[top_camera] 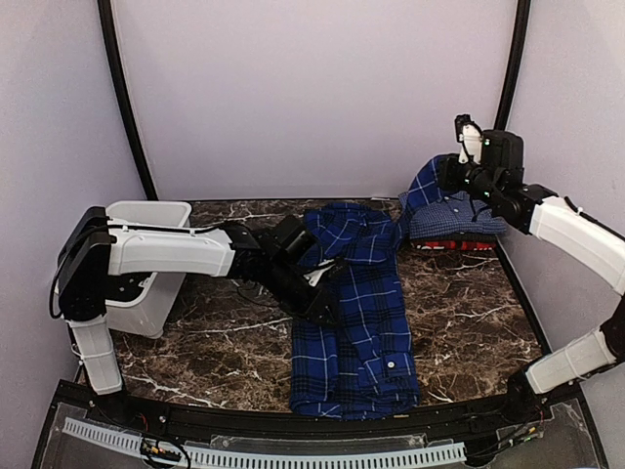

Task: Fold and stack the long sleeve shirts
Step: Fold the 1/3-folded shirt at the center of the board, then smooth out the rectangle-folded shirt at the center of the board.

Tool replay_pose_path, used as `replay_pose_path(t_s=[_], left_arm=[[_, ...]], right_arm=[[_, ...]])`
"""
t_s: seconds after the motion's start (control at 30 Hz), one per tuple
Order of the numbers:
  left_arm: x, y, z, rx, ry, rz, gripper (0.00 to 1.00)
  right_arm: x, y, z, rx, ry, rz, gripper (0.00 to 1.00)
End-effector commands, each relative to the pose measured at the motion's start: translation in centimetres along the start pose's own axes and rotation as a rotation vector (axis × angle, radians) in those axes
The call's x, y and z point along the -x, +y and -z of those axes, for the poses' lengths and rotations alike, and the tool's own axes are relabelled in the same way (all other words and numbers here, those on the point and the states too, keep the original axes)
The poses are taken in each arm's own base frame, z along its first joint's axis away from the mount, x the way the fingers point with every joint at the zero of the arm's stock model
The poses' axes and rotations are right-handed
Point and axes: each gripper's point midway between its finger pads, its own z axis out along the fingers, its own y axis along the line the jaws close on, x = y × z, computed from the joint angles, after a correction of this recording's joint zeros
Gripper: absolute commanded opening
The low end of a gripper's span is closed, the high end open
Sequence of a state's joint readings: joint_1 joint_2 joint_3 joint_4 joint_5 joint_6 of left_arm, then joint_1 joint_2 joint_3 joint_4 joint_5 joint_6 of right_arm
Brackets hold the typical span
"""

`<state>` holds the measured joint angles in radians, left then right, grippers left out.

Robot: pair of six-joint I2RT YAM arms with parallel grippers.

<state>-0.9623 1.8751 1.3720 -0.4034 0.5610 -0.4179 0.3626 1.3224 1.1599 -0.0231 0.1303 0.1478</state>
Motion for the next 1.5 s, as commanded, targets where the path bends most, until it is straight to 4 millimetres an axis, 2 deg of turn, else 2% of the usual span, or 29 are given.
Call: replay_pose_path(t_s=[0.0,0.17,0.33,0.47,0.63,0.77,0.9,0.93,0.97,1.1,1.37,1.47], left_arm=[[3.4,3.7,1.6,0.112,-0.146,0.085,0.21],[6.0,6.2,-0.1,0.168,-0.165,0.104,0.16],[5.7,9.3,-2.1,0.254,-0.132,0.167,0.1],[5.0,10.1,-3.5,0.248,-0.097,0.176,0.09],[4.0,9.9,-4.6,0.209,-0.048,0.181,0.11],[4.5,7.7,-3.4,0.185,-0.069,0.138,0.2],[4.7,5.1,-1.3,0.156,-0.108,0.102,0.23],[4.3,5.0,-1.1,0.154,-0.104,0.102,0.23],[4.3,3.9,-0.5,0.136,-0.115,0.086,0.24],[1.9,3.3,-0.1,0.109,-0.095,0.098,0.22],[-4.2,5.4,-0.2,0.116,-0.026,0.173,0.15],[-6.2,5.4,-0.7,0.08,0.009,0.191,0.15]], right_arm=[[-0.5,1.4,0.9,0.041,0.001,-0.018,0.0],[-1.8,2.6,0.9,0.068,0.029,-0.02,0.0],[-3.7,4.3,1.1,0.115,0.072,-0.022,0.0],[-5.7,5.5,1.1,0.147,0.111,-0.025,0.0],[-7.2,6.9,0.8,0.183,0.146,-0.029,0.0],[-8.1,7.8,0.5,0.2,0.169,-0.021,0.0],[-8.6,8.4,0.3,0.22,0.182,-0.024,0.0],[-8.7,8.7,0.3,0.23,0.186,-0.024,0.0],[-9.0,9.3,0.4,0.247,0.193,-0.021,0.0],[-10.2,11.6,0.2,0.3,0.228,-0.015,0.0],[-12.3,17.2,-0.4,0.455,0.28,-0.06,0.0],[-13.2,19.0,-0.9,0.494,0.301,-0.068,0.0]])
